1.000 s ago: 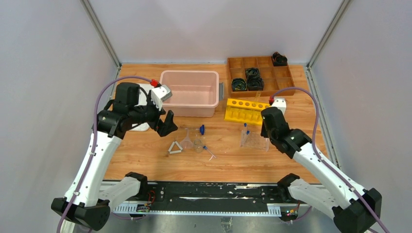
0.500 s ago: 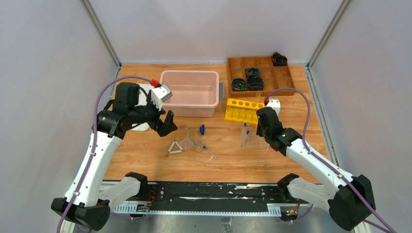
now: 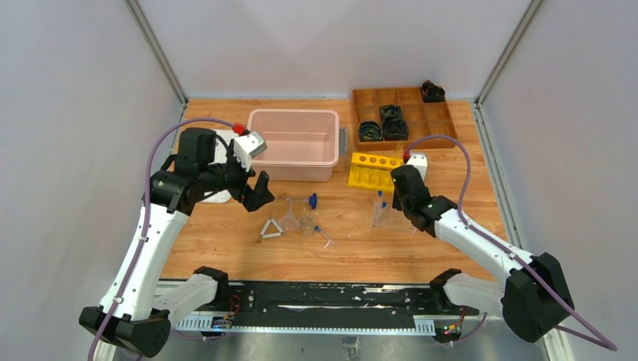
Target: Organize the chemistry lab equipment
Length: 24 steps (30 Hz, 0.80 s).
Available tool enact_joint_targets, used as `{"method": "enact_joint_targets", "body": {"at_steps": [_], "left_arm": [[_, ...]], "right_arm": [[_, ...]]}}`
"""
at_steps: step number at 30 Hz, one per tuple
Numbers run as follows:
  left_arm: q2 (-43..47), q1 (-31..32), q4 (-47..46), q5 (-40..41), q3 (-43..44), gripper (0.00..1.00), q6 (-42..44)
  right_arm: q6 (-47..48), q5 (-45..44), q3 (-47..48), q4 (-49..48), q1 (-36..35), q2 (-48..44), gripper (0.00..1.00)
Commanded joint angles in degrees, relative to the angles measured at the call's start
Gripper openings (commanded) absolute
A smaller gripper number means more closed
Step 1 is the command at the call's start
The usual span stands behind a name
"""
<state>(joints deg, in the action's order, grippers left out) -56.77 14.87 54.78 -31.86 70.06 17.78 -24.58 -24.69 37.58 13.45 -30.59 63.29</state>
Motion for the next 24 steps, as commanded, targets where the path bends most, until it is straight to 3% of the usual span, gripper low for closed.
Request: {"method": "enact_joint_targets", "body": {"at_steps": [1, 24], "left_arm": [[0.9, 0.3, -0.3, 0.1, 0.6, 1.0, 0.9], [0.3, 0.3, -0.3, 0.5, 1.6, 1.0, 0.8]], "right_arm": [[-0.5, -1.8, -1.1, -1.4, 0.9, 0.2, 0.0], [-1.2, -0.4, -1.0, 2.5, 0.9, -1.6, 0.0]]}}
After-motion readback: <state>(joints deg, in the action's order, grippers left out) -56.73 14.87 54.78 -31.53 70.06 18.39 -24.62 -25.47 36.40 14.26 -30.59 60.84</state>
